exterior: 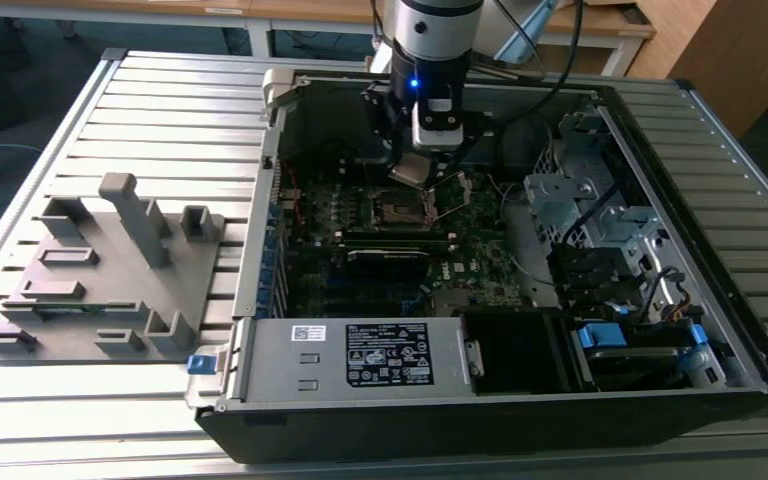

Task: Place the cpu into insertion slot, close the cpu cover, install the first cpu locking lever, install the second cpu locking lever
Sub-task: 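Place the cpu into insertion slot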

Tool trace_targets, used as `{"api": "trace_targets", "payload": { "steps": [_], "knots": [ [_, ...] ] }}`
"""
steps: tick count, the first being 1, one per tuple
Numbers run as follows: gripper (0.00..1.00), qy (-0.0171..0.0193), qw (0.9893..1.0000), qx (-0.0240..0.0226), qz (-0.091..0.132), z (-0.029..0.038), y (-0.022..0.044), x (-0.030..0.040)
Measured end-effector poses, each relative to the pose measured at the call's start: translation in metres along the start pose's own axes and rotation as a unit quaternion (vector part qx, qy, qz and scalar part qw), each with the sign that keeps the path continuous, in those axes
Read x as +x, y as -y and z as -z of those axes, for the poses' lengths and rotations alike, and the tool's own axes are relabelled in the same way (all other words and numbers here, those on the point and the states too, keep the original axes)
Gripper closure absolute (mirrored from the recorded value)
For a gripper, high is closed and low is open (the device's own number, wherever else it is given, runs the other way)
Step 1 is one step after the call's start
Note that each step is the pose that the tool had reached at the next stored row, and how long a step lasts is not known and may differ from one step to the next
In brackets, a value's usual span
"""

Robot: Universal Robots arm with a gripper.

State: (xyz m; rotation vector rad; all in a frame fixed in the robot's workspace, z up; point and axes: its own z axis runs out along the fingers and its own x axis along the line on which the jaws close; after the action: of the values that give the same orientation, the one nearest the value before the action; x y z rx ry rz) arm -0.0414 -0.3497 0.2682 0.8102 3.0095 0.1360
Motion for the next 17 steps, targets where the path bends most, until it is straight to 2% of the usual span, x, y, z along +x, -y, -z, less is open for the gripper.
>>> {"api": "trace_targets", "payload": {
  "steps": [17],
  "knots": [
    [0.46, 0.0008, 1.0, 0.0, -0.009, 0.0, 0.0, 0.0]
  ]
}}
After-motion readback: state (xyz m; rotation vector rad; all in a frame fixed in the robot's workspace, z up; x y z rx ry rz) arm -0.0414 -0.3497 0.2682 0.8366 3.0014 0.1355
